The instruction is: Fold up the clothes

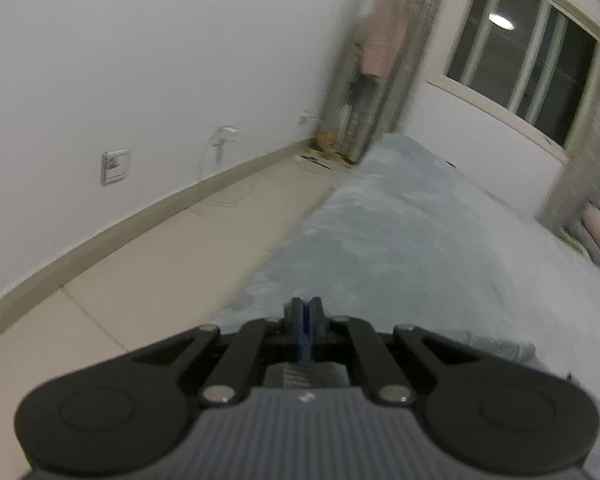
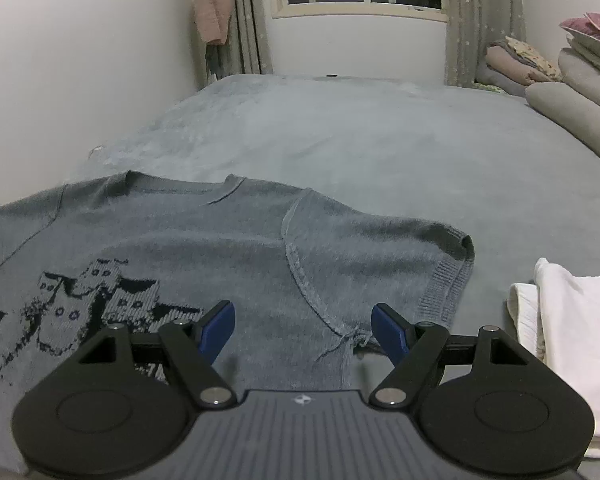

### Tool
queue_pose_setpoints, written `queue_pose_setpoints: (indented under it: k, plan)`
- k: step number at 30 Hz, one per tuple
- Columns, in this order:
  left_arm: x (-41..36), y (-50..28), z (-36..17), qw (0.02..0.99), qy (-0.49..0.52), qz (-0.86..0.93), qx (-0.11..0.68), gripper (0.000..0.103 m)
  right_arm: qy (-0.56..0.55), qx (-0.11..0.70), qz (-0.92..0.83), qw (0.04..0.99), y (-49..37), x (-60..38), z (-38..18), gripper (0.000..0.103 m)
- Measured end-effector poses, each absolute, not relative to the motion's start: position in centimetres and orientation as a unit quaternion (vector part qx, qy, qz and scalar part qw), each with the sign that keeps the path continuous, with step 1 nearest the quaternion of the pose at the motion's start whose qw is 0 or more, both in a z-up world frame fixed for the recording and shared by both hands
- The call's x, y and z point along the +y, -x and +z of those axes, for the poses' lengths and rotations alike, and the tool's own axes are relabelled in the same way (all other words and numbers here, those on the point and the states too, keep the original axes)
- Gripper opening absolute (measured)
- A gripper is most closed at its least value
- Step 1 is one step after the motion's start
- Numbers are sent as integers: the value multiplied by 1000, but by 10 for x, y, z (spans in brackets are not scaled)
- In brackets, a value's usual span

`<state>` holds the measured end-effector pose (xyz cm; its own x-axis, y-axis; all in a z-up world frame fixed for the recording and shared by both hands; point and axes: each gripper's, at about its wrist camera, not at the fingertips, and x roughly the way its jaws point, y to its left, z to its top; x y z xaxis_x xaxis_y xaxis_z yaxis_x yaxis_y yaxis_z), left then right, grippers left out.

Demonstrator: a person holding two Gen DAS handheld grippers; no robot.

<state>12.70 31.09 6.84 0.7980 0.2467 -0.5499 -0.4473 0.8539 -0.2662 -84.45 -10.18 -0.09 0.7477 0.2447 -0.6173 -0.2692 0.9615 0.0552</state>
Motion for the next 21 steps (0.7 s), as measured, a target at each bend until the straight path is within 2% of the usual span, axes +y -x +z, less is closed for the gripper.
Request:
queue_pose_setpoints:
  k: [3, 4, 5, 6, 7, 9, 15, 21]
  plan:
    - [316, -124, 69, 921, 207, 204, 259, 4, 17, 328, 133, 935, 843, -103, -2, 75]
    - [320, -122, 67, 919, 215, 207, 259, 8, 16, 329, 134, 935, 843, -104, -3, 75]
    - [323, -120, 65, 916, 222, 207, 262, 14, 16, 331, 134, 934, 843, -105, -4, 75]
    - [326, -119, 62, 913, 227, 204, 270, 31, 18, 332, 135, 934, 844, -104, -5, 75]
    - [327, -118, 59, 911, 231, 197, 278, 43, 21, 332, 137, 933, 844, -104, -5, 75]
    - [323, -116, 53, 909, 234, 176, 298, 50, 26, 334, 140, 932, 845, -102, -6, 75]
    - [305, -92, 54, 895, 242, 167, 335, 58, 22, 335, 134, 933, 846, -103, -7, 77]
    - [287, -70, 50, 887, 256, 163, 348, 55, 6, 339, 126, 932, 845, -109, -8, 80]
